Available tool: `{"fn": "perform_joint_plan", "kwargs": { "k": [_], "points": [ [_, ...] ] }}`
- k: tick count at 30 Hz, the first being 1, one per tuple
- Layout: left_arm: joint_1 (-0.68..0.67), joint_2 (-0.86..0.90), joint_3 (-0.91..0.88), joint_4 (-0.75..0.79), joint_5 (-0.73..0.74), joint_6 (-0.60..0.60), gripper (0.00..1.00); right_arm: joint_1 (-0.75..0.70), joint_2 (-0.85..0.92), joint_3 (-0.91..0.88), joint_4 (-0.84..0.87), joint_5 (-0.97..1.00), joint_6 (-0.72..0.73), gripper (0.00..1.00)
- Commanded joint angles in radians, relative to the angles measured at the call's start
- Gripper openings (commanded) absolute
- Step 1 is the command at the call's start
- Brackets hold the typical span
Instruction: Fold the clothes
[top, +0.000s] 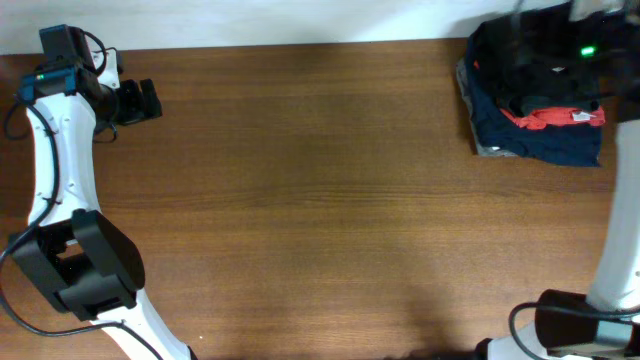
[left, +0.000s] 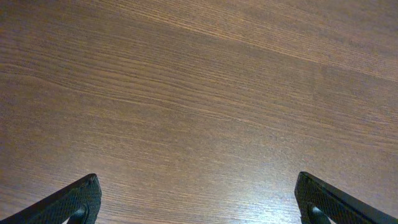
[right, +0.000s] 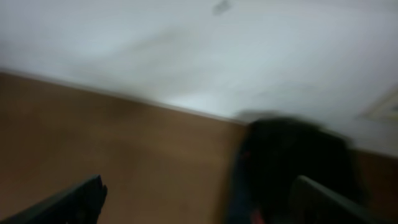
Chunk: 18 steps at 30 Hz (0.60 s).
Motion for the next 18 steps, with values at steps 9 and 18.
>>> {"fn": "perform_joint_plan", "kwargs": {
  "k": [9, 18],
  "points": [
    [-0.003, -0.017, 0.003, 0.001, 0.010, 0.012, 0.99, 0.436, -0.008, -0.002, -0.190, -0.051, 0.191, 0.99],
    [-0.003, -0.017, 0.003, 0.001, 0.010, 0.012, 0.99, 0.479, -0.026, -0.015, -0.273, 0.233, 0.183, 0.99]
  ]
}}
